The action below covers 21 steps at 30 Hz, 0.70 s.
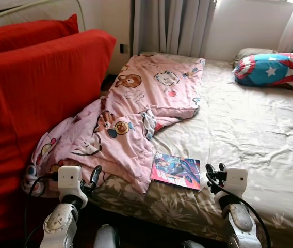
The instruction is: Clean up the room
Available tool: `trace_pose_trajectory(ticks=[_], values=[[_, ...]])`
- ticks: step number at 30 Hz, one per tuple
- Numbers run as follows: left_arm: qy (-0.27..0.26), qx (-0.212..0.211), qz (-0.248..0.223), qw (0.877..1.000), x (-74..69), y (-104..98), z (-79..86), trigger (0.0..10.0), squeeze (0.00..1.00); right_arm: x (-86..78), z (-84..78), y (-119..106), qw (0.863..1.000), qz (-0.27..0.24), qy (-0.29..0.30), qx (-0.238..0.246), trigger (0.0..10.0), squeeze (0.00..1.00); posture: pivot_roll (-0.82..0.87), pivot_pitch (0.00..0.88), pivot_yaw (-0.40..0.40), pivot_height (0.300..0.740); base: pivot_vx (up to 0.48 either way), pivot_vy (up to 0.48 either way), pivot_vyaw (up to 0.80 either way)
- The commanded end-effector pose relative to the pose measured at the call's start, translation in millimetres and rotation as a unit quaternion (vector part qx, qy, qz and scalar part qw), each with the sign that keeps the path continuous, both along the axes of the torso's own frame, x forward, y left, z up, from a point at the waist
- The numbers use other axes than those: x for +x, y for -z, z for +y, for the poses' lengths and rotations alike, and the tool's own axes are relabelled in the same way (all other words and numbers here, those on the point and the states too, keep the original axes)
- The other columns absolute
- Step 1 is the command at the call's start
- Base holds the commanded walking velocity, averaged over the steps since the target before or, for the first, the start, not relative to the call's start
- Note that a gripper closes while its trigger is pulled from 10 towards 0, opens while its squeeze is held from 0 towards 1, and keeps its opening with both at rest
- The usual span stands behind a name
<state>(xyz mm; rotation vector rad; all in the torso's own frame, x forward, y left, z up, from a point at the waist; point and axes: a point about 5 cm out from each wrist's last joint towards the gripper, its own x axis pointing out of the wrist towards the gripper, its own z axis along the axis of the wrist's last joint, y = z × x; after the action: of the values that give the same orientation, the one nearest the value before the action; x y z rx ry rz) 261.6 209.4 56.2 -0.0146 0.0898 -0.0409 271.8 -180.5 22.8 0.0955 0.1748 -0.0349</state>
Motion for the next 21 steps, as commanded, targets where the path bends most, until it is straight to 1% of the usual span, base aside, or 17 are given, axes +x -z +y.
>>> trace_pose_trajectory(ticks=[1, 11, 19, 21], values=[[0.002, -0.003, -0.004, 1.0, 2.4, -4.1, -1.1, 10.0, 0.0, 0.6, -2.1, 0.3, 1.0, 0.002, 0.002, -0.001, 10.0, 0.0, 0.02, 0.02, -0.046, 0.619, 0.0, 0.0, 0.0], [0.001, -0.004, -0.006, 1.0, 4.4, -4.8, -1.7, 10.0, 0.0, 1.5, -2.1, 2.7, 1.0, 0.009, -0.002, 0.001, 10.0, 0.0, 0.02, 0.003, -0.044, 0.619, 0.0, 0.0, 0.0], [0.002, -0.007, -0.008, 1.0, 5.4, -5.9, -1.1, 10.0, 0.0, 1.3, -2.4, 2.8, 1.0, 0.006, -0.009, -0.013, 10.0, 0.0, 0.02, 0.0, -0.04, 0.619, 0.266, 0.0, 0.0], [0.003, -0.008, -0.008, 1.0, 5.1, -5.6, -0.8, 10.0, 0.0, 0.8, -3.4, 3.6, 1.0, 0.007, -0.008, -0.014, 10.0, 0.0, 0.02, 0.0, -0.039, 0.619, 0.294, 0.0, 0.63]])
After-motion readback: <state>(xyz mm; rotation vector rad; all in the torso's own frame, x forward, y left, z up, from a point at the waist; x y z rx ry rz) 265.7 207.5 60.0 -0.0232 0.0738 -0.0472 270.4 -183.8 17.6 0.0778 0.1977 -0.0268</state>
